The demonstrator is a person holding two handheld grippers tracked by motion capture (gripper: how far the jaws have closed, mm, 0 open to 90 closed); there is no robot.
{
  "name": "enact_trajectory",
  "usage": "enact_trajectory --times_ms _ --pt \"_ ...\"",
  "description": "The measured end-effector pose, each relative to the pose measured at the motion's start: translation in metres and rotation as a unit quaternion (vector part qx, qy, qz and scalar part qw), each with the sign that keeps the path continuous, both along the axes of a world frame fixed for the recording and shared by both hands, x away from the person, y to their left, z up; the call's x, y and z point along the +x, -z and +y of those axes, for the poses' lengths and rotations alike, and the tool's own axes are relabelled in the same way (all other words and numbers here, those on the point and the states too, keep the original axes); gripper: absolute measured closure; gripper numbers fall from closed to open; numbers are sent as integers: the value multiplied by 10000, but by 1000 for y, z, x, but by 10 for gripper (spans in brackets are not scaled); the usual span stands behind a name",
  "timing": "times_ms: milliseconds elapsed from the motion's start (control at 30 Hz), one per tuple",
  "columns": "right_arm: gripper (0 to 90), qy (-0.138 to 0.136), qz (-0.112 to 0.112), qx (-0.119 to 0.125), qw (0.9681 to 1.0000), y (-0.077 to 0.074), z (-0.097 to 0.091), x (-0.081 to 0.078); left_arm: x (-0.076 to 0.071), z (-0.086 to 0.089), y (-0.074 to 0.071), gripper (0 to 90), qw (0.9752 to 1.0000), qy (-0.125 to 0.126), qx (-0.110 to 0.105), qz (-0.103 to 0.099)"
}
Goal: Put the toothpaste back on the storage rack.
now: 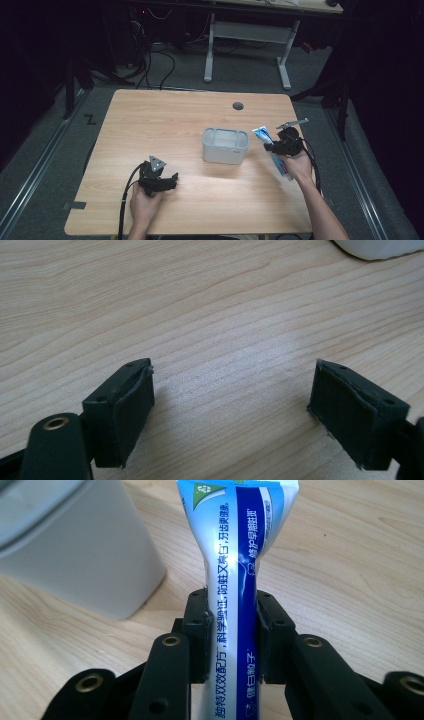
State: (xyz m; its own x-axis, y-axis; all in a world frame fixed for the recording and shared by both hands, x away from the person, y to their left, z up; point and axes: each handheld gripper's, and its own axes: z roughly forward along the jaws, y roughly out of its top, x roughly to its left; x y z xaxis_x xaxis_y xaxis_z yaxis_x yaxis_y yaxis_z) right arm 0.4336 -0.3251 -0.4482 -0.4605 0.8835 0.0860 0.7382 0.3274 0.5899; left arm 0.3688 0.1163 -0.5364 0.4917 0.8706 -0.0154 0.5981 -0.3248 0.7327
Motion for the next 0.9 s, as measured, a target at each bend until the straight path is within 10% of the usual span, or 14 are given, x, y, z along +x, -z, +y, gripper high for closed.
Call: enact_trajectory --times_ms 900 --pt "708 -308 -629 231 9973 -34 5 -17 0 0 0 184 10000 2 0 -1"
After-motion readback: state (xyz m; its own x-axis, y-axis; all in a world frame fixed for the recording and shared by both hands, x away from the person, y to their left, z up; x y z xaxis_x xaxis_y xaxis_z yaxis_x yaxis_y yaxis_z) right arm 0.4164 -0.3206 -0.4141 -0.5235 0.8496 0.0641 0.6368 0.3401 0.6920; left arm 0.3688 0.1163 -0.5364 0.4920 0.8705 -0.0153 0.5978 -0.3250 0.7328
